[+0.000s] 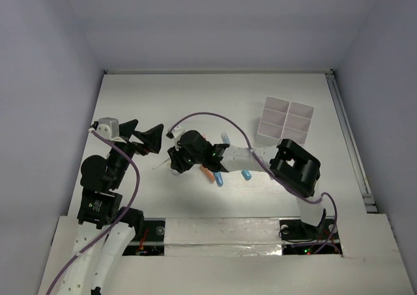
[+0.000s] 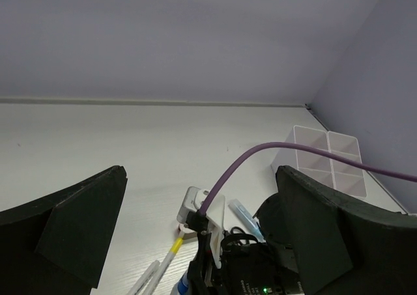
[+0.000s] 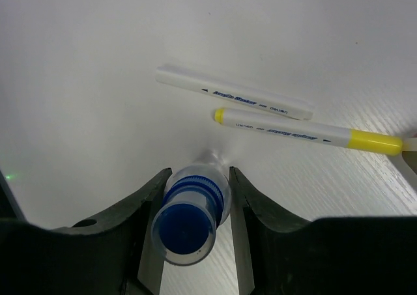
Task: Sort the stationery into containers
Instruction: Pick up the stationery from the center of the board, then place the stationery in the storage box.
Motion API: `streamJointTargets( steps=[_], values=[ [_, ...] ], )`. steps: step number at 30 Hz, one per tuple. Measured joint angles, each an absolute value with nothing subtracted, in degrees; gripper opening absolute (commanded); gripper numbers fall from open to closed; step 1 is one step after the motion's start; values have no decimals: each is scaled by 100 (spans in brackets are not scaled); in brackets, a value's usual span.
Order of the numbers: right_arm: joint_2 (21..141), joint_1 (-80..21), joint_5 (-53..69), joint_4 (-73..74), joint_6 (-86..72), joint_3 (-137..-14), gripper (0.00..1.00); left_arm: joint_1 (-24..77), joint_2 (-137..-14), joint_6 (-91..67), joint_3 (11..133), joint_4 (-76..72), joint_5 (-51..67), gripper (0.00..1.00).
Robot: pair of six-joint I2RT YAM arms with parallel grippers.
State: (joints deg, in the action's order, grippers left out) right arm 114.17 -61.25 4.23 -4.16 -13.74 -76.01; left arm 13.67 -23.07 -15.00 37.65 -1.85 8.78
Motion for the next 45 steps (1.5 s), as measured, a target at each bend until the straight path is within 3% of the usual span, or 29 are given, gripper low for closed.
streamJointTargets(
  steps=[5, 11, 20, 34, 45],
  values=[
    [11187, -6125, 25, -329, -1323, -7592, 18, 1385, -2307, -1498, 3765, -187, 904, 99],
    [9996, -5833, -438, -231, -1103, -7487, 17, 1385, -2305, -1500, 3765, -187, 943, 99],
    [8595, -3824, -1232, -21, -1031, -7236, 15, 1452, -2276, -1500, 3765, -187, 1007, 99],
    [8434, -1865, -1752, 1170, -1155, -7210, 15, 1496, -2274, -1500, 3765, -187, 1048, 99],
    [8569, -1365, -1455, 1203, -1243, -7032, 15, 1496, -2324, -1500, 3765, -189, 1052, 99]
  ],
)
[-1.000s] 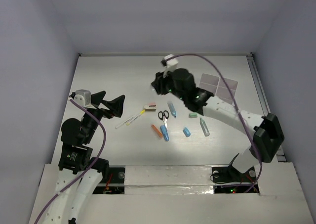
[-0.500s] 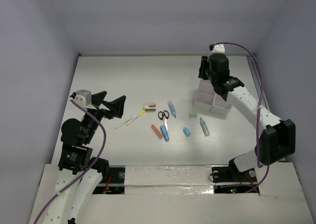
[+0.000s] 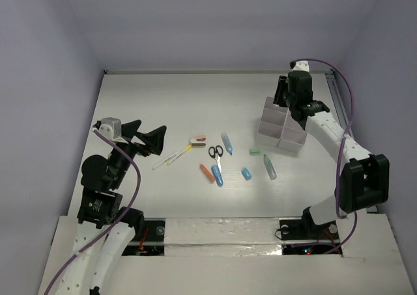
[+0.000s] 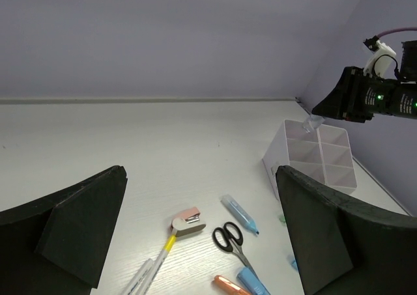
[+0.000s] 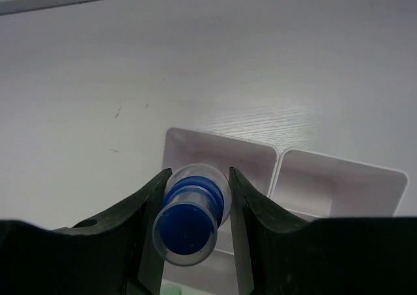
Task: Sort the stationery into containers
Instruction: Place the stationery in the storage box.
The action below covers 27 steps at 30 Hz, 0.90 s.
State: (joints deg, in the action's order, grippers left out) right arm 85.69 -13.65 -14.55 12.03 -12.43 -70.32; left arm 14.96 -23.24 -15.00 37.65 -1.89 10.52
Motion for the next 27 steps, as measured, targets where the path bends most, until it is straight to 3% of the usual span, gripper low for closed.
streamJointTargets(
  steps=[14, 22, 27],
  values=[
    [9102, -1271, -1374, 1151, -1247, -7041, 19, 1496, -2355, -1498, 3765, -189, 1074, 99],
    [9177, -1271, -1372, 1155, -1249, -7041, 40, 1496, -2355, -1498, 3765, -189, 1109, 99],
    [9177, -1271, -1350, 1157, -1291, -7041, 58, 1496, -2355, -1498, 3765, -189, 1120, 99]
  ],
)
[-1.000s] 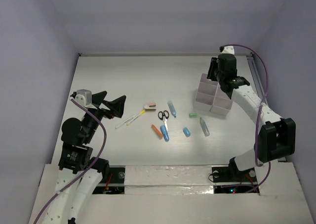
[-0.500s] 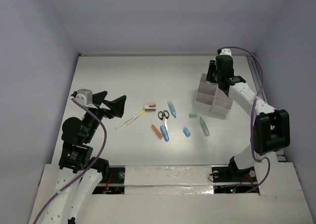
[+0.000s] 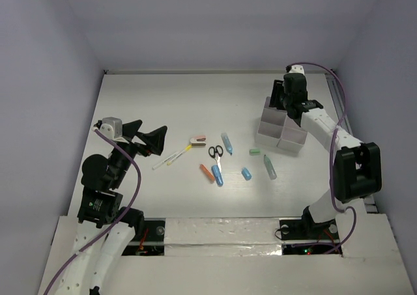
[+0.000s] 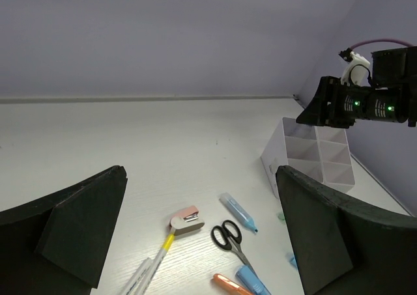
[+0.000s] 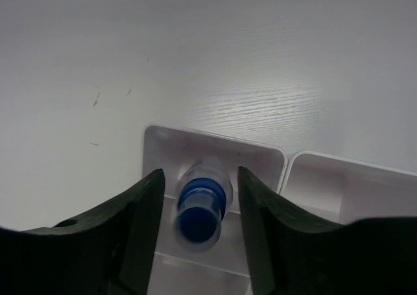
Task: Sort the stationery into containers
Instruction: Place the stationery in the storage box.
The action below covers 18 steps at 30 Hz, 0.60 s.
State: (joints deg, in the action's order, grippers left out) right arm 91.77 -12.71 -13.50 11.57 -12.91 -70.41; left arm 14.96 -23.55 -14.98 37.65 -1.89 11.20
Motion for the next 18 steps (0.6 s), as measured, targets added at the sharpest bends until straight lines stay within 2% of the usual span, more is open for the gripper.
streamJointTargets(
  steps=[10, 15, 18],
  values=[
    [9039, -1271, -1251, 1162, -1304, -7041, 61, 1496, -2355, -1500, 3765, -189, 1157, 99],
    [8753, -1396, -799, 1144, -1304, -7032, 49, 1496, -2355, -1500, 3765, -189, 1157, 99],
    [8591, -1817, -493, 993, -1247, -7032, 48, 1496, -2355, -1500, 3765, -191, 1157, 99]
  ],
)
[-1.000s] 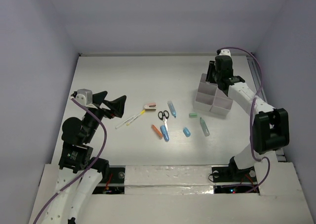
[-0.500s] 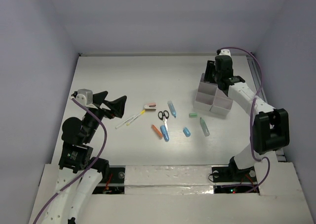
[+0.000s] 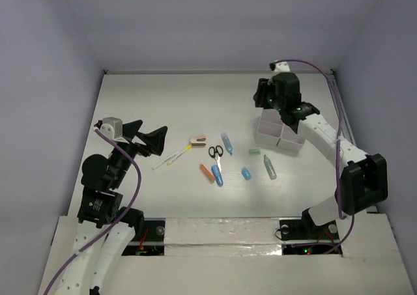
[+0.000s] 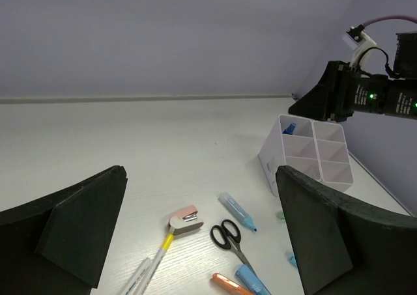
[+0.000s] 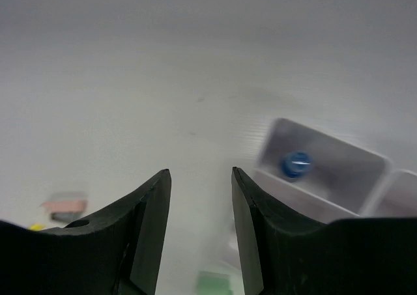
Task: Sort the stationery into containers
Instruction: Pick up the stapler from the center of the board.
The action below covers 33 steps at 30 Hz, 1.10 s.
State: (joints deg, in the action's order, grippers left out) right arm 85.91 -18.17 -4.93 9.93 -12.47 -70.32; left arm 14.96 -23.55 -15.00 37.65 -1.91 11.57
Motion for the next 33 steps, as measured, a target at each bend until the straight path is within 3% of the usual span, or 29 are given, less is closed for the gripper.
streamJointTargets(
  steps=[9, 18, 33],
  values=[
    [9483, -3426, 1168, 899, -451, -7312, 55, 1496, -2355, -1498, 3765, -189, 1155, 99],
    [10737, -3651, 2134, 1500, 325, -7907, 63, 1496, -2353, -1500, 3765, -189, 1155, 99],
    [12110, -3800, 2080, 1892, 795, -9072, 61, 1496, -2349, -1500, 3765, -191, 1157, 99]
  ],
)
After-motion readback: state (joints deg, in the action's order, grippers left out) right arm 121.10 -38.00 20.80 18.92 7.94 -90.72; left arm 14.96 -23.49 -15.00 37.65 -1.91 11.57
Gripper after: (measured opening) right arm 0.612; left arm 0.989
